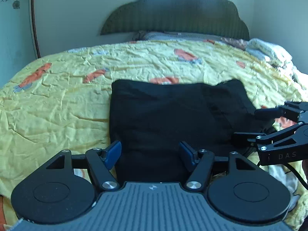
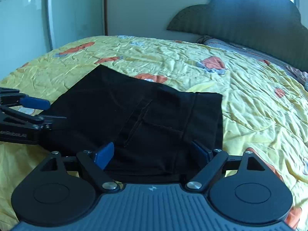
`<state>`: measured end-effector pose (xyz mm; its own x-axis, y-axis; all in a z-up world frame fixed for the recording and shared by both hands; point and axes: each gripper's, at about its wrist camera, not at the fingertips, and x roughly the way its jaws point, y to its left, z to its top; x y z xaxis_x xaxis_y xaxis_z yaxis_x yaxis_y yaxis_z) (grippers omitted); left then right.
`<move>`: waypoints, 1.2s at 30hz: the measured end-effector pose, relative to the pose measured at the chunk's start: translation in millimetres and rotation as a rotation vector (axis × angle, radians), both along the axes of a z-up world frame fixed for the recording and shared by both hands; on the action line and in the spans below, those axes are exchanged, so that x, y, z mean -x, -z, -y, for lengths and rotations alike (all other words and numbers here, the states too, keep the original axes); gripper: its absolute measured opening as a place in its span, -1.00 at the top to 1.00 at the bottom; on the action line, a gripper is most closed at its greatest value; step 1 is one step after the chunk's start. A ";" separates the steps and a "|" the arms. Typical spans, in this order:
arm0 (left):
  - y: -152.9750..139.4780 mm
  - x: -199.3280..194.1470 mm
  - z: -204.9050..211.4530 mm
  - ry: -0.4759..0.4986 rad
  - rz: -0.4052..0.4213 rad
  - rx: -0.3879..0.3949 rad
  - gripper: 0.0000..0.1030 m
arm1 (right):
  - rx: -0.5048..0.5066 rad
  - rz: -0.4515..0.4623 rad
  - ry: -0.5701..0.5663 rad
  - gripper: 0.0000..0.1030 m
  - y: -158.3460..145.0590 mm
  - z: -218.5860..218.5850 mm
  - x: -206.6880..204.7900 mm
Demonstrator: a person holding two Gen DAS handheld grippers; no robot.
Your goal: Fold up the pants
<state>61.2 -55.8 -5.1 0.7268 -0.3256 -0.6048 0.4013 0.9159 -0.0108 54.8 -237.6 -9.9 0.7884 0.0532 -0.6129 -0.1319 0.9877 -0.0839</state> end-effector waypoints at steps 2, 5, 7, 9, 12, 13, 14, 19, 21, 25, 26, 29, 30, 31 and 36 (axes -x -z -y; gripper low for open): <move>-4.8 3.1 -4.4 0.010 0.006 0.029 -0.35 | -0.054 0.035 -0.009 -0.69 -10.8 1.2 6.3; 1.3 0.4 -1.5 0.045 -0.047 0.014 -0.36 | -0.081 0.030 -0.071 -0.69 -10.9 -5.3 8.7; 8.5 3.8 0.1 0.040 -0.052 -0.010 -0.38 | -0.036 -0.012 -0.064 -0.69 -0.9 -10.7 5.4; 6.5 11.5 -1.3 0.044 -0.030 -0.014 -0.37 | -0.011 -0.020 -0.056 -0.68 4.6 -12.5 8.4; -1.1 17.6 -8.5 0.026 0.001 0.008 -0.37 | -0.035 -0.004 -0.054 -0.69 -3.4 -7.9 18.2; -2.8 16.9 -11.3 0.016 0.006 0.019 -0.37 | -0.043 0.011 -0.049 -0.69 -6.7 -6.5 20.7; -2.7 14.5 -12.8 0.013 -0.002 0.022 -0.41 | -0.054 0.027 -0.045 -0.69 -8.3 -3.9 22.8; 7.5 7.5 -16.0 0.019 -0.100 0.014 -0.43 | -0.047 -0.024 -0.046 -0.69 0.6 0.6 18.4; 3.3 9.9 -19.2 0.028 -0.091 0.019 -0.43 | -0.013 -0.011 -0.064 -0.69 -1.4 -2.3 24.0; -7.7 -3.7 -28.2 -0.005 -0.069 0.062 -0.45 | -0.120 0.045 -0.024 -0.69 -16.3 23.4 25.8; -9.1 -11.6 -31.5 -0.017 -0.086 0.085 -0.46 | -0.162 0.047 0.004 -0.69 -18.4 34.8 22.2; -8.5 -36.8 -41.0 -0.015 -0.185 0.176 -0.46 | -0.277 0.037 0.104 -0.69 -16.7 69.6 12.3; -6.9 -43.0 -42.8 -0.033 -0.215 0.190 -0.46 | -0.309 0.026 0.141 -0.69 -14.7 79.4 10.1; -6.1 -46.5 -43.5 -0.058 -0.228 0.192 -0.46 | -0.336 0.026 0.175 -0.69 -13.5 87.1 9.8; -9.9 -36.6 -23.9 -0.128 -0.143 0.105 -0.46 | -0.302 0.094 0.168 -0.69 -18.3 69.6 16.6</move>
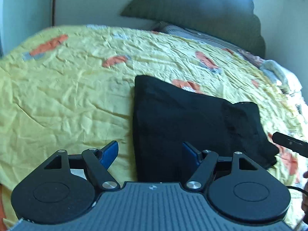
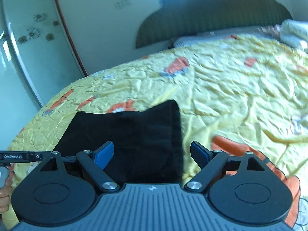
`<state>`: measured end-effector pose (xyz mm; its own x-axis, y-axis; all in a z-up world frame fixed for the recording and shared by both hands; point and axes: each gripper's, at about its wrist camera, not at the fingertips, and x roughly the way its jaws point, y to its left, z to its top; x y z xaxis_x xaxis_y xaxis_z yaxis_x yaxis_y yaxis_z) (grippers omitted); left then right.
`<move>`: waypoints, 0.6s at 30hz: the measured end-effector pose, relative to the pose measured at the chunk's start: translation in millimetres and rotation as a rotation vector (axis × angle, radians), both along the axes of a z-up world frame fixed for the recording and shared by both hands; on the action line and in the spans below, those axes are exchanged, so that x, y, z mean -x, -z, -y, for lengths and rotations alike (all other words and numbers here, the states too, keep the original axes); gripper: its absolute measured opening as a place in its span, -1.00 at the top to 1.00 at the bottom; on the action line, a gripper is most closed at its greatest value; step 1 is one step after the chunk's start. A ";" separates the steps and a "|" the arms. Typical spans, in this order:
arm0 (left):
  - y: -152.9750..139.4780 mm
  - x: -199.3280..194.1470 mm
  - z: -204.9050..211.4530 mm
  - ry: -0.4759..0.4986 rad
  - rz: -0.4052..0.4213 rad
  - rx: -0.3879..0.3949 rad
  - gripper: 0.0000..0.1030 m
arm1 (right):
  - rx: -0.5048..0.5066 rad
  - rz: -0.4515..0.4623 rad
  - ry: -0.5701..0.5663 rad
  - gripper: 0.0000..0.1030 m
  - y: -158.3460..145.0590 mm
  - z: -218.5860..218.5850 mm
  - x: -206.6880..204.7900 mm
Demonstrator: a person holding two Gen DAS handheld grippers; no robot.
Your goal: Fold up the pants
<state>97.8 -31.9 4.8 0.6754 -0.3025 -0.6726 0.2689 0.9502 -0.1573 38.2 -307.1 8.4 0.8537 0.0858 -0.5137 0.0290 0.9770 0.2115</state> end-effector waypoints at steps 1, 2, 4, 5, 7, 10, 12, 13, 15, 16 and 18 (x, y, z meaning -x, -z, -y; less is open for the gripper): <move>-0.5 2.9 6.0 0.006 0.020 -0.011 -0.46 | 0.030 0.007 -0.014 -0.69 -1.0 -8.8 -1.4; -0.7 5.5 13.7 0.020 0.036 -0.023 -0.47 | 0.062 0.018 -0.029 -0.69 -1.8 -17.8 -1.7; 0.8 7.6 30.0 0.042 0.048 -0.064 -0.53 | 0.120 0.027 -0.057 -0.70 -1.5 -36.9 -7.5; 2.9 7.0 37.5 0.045 0.048 -0.084 -0.54 | 0.146 0.022 -0.066 -0.70 -0.4 -44.6 -11.3; 8.7 4.6 47.4 0.043 0.043 -0.101 -0.54 | 0.186 0.014 -0.067 -0.70 3.0 -55.6 -18.5; 15.3 2.1 57.3 0.026 0.042 -0.137 -0.54 | 0.233 -0.012 -0.067 -0.70 9.6 -64.0 -25.0; 16.7 2.8 61.5 0.020 0.057 -0.160 -0.56 | 0.256 -0.035 -0.060 -0.70 15.3 -65.6 -28.0; 17.2 2.7 62.6 0.020 0.057 -0.164 -0.57 | 0.260 -0.047 -0.056 -0.70 18.4 -64.6 -29.2; 17.9 1.9 64.1 0.021 0.057 -0.169 -0.58 | 0.253 -0.052 -0.048 -0.73 22.7 -61.6 -28.4; 18.3 1.7 64.4 0.022 0.058 -0.171 -0.59 | 0.251 -0.051 -0.046 -0.75 23.4 -60.5 -27.7; 19.1 1.3 65.1 0.020 0.059 -0.176 -0.63 | 0.256 -0.051 -0.040 -0.80 24.7 -59.7 -26.9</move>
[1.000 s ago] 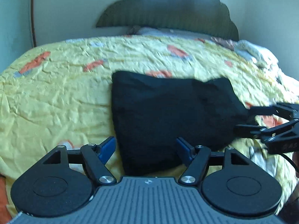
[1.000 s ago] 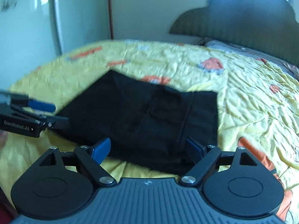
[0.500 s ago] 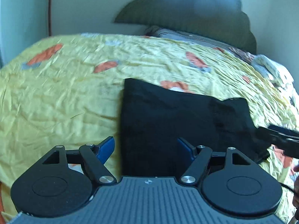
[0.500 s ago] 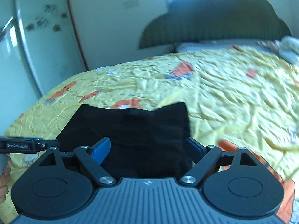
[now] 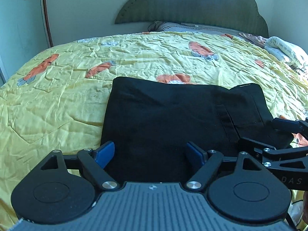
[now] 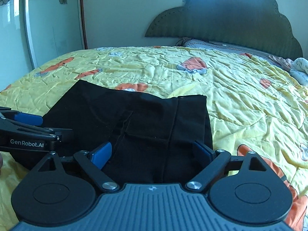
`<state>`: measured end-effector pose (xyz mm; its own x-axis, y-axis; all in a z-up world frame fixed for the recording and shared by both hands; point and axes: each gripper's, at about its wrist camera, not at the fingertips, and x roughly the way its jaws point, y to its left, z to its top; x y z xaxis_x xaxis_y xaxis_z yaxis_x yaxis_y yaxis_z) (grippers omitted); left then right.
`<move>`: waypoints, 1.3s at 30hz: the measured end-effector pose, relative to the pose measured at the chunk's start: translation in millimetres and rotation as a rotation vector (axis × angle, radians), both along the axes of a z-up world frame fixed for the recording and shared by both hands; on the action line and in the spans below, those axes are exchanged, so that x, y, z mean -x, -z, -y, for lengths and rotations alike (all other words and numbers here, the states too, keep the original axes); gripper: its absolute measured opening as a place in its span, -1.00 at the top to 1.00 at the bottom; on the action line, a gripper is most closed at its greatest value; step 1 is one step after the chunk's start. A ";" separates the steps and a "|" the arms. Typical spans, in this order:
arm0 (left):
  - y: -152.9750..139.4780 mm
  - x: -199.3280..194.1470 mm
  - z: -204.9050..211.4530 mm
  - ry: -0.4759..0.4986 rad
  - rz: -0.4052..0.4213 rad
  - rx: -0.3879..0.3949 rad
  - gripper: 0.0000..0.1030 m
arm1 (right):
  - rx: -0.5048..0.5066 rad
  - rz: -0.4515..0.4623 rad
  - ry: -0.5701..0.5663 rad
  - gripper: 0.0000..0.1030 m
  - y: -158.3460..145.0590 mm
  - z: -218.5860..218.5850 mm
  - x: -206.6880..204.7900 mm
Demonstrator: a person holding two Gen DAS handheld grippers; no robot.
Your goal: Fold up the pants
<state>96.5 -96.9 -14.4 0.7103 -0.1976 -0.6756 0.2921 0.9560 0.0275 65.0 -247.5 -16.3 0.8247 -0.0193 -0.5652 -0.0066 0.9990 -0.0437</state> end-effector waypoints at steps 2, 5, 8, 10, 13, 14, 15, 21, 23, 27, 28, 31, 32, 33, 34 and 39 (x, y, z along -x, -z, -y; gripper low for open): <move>0.7 -0.2 0.5 -0.002 0.001 -0.003 -0.65 | 0.003 -0.001 0.000 -0.81 0.9 0.2 -0.2; 1.6 -0.4 1.4 -0.001 0.005 -0.011 -0.67 | 0.006 -0.001 0.000 -0.82 1.4 0.4 -0.7; 2.2 -0.8 1.8 0.002 0.009 -0.021 -0.71 | 0.006 -0.001 0.000 -0.83 1.6 0.6 -0.9; 2.7 -0.7 1.7 0.001 0.010 -0.022 -0.74 | 0.006 -0.001 0.000 -0.84 1.5 0.4 -0.9; 3.2 -1.3 1.3 0.000 0.011 -0.026 -0.78 | 0.007 -0.001 0.000 -0.85 1.5 0.4 -0.8; 3.4 -1.3 1.2 0.000 0.013 -0.028 -0.79 | 0.007 -0.001 0.001 -0.87 1.6 0.6 -0.8; 3.4 -1.2 1.2 0.001 0.015 -0.030 -0.80 | 0.007 -0.002 0.003 -0.88 2.0 1.1 -0.9; 0.1 -11.5 -17.3 0.015 -0.006 0.019 -0.82 | -0.056 -0.010 -0.022 -0.88 -2.7 18.9 -1.7; 0.7 -23.7 -33.0 0.040 -0.064 0.095 -0.80 | -0.115 -0.021 -0.012 -0.88 -6.2 37.6 -3.1; 4.3 -51.3 -67.0 0.071 -0.203 0.287 -0.79 | -0.309 -0.090 -0.040 -0.88 -4.5 82.8 -13.4; 5.1 -57.0 -72.7 0.091 -0.231 0.324 -0.79 | -0.353 -0.114 -0.061 -0.88 -2.4 90.8 -17.4; 8.0 -70.3 -83.1 0.195 -0.296 0.423 -0.79 | -0.505 -0.162 -0.160 -0.90 4.7 110.9 -29.5; 9.9 -74.9 -85.3 0.227 -0.319 0.452 -0.84 | -0.552 -0.173 -0.190 -0.91 6.6 116.3 -33.5; 11.5 -77.9 -87.2 0.242 -0.331 0.479 -0.85 | -0.584 -0.181 -0.214 -0.91 7.7 121.6 -38.2; 13.1 -80.8 -88.7 0.248 -0.344 0.508 -0.85 | -0.616 -0.189 -0.246 -0.91 8.6 126.8 -43.4; 24.8 -98.5 -95.1 0.245 -0.413 0.672 -0.88 | -0.776 -0.201 -0.325 -0.89 18.7 141.3 -72.8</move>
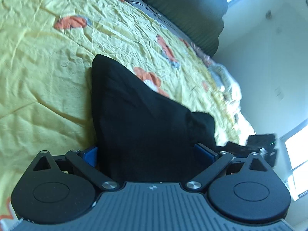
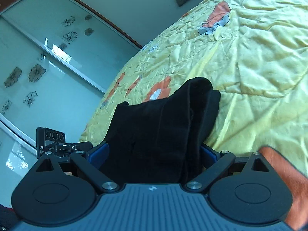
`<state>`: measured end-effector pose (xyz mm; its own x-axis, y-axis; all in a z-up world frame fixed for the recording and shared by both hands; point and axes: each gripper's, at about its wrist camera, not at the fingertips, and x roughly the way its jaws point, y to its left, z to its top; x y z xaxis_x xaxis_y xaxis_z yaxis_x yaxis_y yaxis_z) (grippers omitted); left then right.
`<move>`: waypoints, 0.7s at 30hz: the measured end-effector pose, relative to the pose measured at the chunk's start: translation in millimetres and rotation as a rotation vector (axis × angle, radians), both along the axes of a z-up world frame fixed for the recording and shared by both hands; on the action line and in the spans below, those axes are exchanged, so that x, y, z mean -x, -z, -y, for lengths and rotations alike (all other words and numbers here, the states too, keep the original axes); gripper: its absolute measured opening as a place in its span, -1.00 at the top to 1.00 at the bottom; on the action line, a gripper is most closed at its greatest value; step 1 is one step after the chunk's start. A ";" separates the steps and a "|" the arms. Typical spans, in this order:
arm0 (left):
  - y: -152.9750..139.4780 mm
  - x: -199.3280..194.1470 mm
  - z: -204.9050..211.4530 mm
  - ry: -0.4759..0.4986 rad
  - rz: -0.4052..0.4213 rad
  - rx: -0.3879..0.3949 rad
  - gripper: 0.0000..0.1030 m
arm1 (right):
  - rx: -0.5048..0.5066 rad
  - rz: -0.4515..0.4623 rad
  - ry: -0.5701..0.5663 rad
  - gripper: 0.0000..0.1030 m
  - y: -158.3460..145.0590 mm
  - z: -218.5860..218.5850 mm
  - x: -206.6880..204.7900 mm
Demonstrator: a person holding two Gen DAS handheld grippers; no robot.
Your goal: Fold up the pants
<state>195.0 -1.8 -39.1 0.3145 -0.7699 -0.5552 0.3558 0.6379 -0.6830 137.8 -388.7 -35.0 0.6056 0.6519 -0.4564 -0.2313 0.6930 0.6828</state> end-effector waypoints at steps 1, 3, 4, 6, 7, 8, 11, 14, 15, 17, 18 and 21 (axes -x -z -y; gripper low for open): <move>1.9 -3.2 -0.5 -0.006 -0.008 0.021 -0.88 | 0.004 0.002 -0.002 -0.89 -0.3 -2.1 -6.6; 3.5 -5.9 -0.6 -0.034 -0.020 0.048 -0.81 | 0.017 -0.004 0.009 -0.81 -1.7 -7.1 -16.6; 3.3 -6.2 -0.6 -0.045 -0.024 0.053 -0.78 | 0.026 -0.008 0.013 -0.72 -1.9 -9.7 -20.0; 0.8 -5.5 1.2 -0.057 -0.010 0.026 -0.43 | 0.081 -0.026 0.029 0.07 -1.7 -14.6 -22.9; -0.7 -4.3 2.7 -0.060 0.004 -0.002 -0.25 | 0.107 -0.033 0.045 0.18 -1.5 -15.3 -21.2; -1.3 -3.5 4.7 -0.061 0.018 -0.042 0.12 | 0.107 -0.032 0.049 0.23 -0.8 -13.9 -17.8; -2.8 1.6 5.7 -0.086 0.054 -0.104 0.56 | 0.104 -0.036 0.080 0.32 -1.3 -15.0 -7.6; -14.0 12.6 4.6 -0.114 0.127 -0.113 0.67 | 0.156 -0.002 0.103 0.41 -13.2 -27.5 -2.1; -20.9 17.2 4.1 -0.121 0.165 -0.124 0.67 | 0.177 0.019 0.100 0.43 -20.0 -33.1 -0.9; -35.5 23.9 1.6 -0.127 0.236 -0.144 0.67 | 0.206 0.068 0.082 0.44 -35.7 -44.3 -1.1; -42.5 25.1 -1.8 -0.135 0.265 -0.149 0.67 | 0.219 0.094 0.069 0.44 -44.1 -50.2 -2.9; -63.7 21.1 -13.2 -0.184 0.352 -0.181 0.67 | 0.246 0.174 0.019 0.44 -65.7 -71.0 -18.6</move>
